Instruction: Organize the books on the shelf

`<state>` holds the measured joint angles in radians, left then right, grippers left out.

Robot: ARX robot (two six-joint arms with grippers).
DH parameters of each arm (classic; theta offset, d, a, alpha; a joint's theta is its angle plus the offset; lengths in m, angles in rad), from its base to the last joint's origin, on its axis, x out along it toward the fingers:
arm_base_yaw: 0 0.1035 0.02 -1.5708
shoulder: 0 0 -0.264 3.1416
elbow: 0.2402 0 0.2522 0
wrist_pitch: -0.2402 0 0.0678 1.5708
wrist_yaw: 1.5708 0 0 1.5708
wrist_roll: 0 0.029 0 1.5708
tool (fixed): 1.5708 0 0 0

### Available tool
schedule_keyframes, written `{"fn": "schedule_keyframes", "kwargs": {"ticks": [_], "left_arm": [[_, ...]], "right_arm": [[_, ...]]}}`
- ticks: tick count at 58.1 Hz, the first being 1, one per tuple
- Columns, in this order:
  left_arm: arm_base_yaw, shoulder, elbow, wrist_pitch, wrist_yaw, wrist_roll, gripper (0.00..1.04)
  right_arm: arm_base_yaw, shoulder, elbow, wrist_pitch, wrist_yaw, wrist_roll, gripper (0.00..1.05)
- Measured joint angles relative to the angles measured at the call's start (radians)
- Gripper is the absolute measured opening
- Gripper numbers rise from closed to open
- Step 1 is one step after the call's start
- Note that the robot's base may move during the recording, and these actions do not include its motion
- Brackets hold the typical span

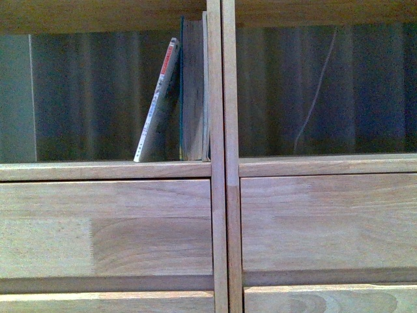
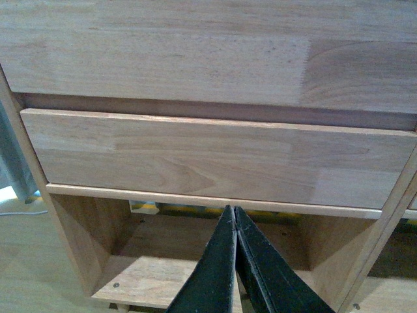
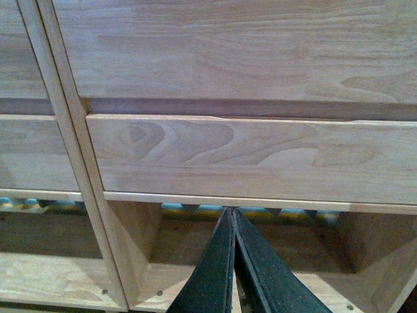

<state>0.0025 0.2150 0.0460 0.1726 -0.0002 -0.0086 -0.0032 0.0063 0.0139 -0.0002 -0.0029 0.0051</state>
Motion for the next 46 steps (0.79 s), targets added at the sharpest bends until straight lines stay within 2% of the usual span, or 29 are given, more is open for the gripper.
{"fn": "schedule_keyframes", "kwargs": {"ticks": [8, 14, 26, 31, 46], "left_arm": [[0.0, -0.045, -0.034, -0.005, 0.0, 0.0, 0.03], [0.0, -0.181, -0.034, -0.159, 0.0, 0.001, 0.03], [-0.001, -0.209, -0.034, -0.17, 0.0, 0.002, 0.03], [-0.001, -0.209, -0.034, -0.171, 0.0, 0.0, 0.04], [-0.001, -0.209, -0.034, -0.171, 0.0, 0.002, 0.5]], "right_arm": [[0.0, 0.0, 0.0, 0.0, 0.0, 0.0, 0.03], [0.0, 0.0, 0.0, 0.0, 0.0, 0.0, 0.03], [0.0, 0.0, 0.0, 0.0, 0.0, 0.0, 0.03], [0.0, 0.0, 0.0, 0.0, 0.0, -0.002, 0.18], [0.0, 0.0, 0.0, 0.0, 0.0, -0.002, 0.63]]}}
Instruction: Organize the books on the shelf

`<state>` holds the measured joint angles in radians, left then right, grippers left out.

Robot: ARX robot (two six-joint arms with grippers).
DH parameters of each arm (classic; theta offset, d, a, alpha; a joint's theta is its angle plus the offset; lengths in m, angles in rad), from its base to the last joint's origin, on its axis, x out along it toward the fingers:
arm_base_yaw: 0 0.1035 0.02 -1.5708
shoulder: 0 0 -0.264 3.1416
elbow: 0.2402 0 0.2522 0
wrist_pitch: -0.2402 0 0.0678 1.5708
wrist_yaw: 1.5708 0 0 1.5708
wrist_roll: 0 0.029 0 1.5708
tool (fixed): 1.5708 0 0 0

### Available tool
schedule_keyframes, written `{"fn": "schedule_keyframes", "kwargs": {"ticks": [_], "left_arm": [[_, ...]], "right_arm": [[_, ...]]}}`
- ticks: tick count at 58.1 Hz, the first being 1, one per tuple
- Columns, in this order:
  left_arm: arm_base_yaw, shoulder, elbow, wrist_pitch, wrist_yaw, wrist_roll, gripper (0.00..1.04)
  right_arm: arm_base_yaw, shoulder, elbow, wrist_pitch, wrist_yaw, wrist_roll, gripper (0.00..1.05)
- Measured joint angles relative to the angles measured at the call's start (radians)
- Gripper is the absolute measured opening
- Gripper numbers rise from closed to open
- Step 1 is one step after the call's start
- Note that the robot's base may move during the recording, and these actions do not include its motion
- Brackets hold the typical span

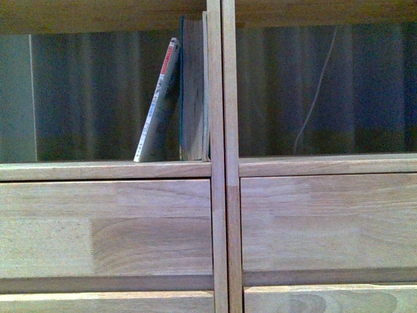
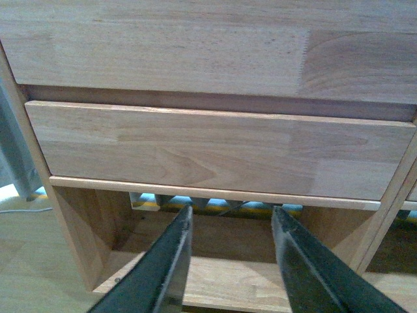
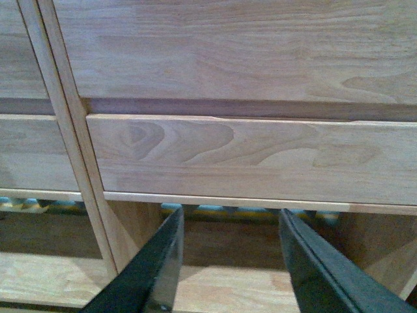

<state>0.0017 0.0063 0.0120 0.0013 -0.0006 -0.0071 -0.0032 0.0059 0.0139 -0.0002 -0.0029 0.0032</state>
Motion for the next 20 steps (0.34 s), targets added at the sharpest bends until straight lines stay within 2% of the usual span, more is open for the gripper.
{"fn": "schedule_keyframes", "kwargs": {"ticks": [12, 14, 16, 20], "left_arm": [[0.0, 0.0, 0.0, 0.0, 0.0, 0.0, 0.85], [0.0, 0.0, 0.0, 0.0, 0.0, 0.0, 0.9], [0.0, 0.0, 0.0, 0.0, 0.0, 0.0, 0.97], [0.0, 0.0, 0.0, 0.0, 0.0, 0.002, 0.98]], "right_arm": [[0.0, 0.0, 0.0, 0.0, 0.0, 0.0, 0.96], [0.0, 0.0, 0.0, 0.0, 0.0, 0.0, 0.99], [0.0, 0.0, 0.0, 0.0, 0.0, 0.0, 0.98], [0.0, 0.0, 0.0, 0.0, 0.0, 0.0, 0.98]]}}
